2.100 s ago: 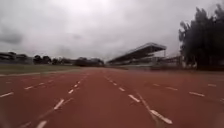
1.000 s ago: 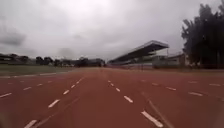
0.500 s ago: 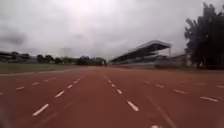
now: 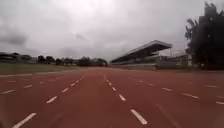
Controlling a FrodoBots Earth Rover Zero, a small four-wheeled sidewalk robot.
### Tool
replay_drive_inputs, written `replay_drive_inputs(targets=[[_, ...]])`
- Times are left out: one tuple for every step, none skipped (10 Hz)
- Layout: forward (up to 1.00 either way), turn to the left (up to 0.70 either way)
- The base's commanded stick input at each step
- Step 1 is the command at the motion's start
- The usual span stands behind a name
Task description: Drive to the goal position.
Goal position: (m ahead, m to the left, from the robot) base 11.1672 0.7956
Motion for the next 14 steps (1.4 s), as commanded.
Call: replay_drive_inputs(targets=[[0.70, 0.00], [0.70, 0.00], [0.70, 0.00], [0.70, 0.00], [0.70, 0.00], [0.70, 0.00], [0.70, 0.00], [0.70, 0.00], [0.70, 0.00], [0.70, 0.00], [0.70, 0.00], [0.70, 0.00], [0.70, 0.00], [0.70, 0.00]])
